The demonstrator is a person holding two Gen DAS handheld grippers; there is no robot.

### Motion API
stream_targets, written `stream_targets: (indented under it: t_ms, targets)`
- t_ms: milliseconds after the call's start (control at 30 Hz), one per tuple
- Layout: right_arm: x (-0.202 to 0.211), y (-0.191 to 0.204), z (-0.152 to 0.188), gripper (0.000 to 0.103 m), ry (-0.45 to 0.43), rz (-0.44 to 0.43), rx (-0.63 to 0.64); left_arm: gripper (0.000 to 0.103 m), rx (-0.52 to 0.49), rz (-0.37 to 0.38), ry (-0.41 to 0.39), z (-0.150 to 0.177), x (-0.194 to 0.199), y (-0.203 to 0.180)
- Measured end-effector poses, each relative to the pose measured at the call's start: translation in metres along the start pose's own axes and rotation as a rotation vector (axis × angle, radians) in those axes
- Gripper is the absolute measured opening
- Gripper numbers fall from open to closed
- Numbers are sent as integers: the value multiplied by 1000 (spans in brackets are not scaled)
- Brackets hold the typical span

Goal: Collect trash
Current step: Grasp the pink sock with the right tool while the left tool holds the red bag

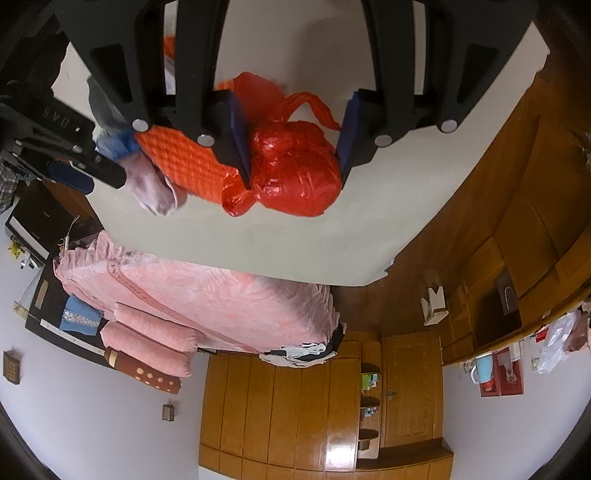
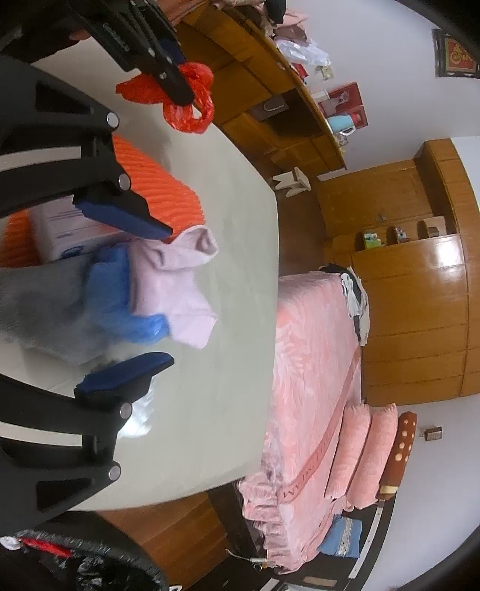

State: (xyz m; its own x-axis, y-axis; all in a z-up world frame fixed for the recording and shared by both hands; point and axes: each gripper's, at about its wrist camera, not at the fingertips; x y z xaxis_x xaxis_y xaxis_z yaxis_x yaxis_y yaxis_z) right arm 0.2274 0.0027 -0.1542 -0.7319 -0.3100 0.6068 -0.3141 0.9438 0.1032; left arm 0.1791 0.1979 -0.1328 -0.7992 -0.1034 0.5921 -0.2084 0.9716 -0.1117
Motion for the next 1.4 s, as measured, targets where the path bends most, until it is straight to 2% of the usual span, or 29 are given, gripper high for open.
stream_targets:
  t_ms: [267, 400, 433, 500, 600, 767, 1100, 1400]
  targets:
    - [-34, 3, -9, 62, 61, -12, 7, 41, -4, -2, 2, -8, -18, -2]
    - [-46, 2, -7, 43, 107, -35, 15, 41, -13, 0, 9, -7, -21, -5]
    - [-46, 4, -7, 41, 109, -38, 13, 41, -15, 0, 10, -6, -21, -6]
    - [-44, 3, -8, 28, 107, -50, 17, 41, -15, 2, 14, -7, -22, -7]
    - [-42, 2, -9, 18, 104, -66, 29, 41, -22, 2, 13, -8, -21, -8]
    - [-26, 1, -13, 14, 64, -78, 29, 41, -36, 6, 2, -10, -14, -15]
    - [26, -4, -23, 13, -43, -124, 18, 41, -52, 21, -27, -10, 13, -31]
    - [74, -22, -15, 13, -84, -116, -7, 41, -68, 56, -39, -5, 40, -53]
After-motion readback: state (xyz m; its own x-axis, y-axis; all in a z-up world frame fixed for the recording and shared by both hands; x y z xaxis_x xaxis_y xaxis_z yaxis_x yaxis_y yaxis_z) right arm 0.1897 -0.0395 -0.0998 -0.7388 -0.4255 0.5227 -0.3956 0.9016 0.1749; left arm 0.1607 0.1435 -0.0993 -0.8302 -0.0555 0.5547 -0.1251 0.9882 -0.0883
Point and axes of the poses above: each gripper's, at about its wrist camera, not at the fingertips, and x roughly against the way its jaws point, y to its left, z to its underside, and after that the axes turned 4 degrees about x, right-handed
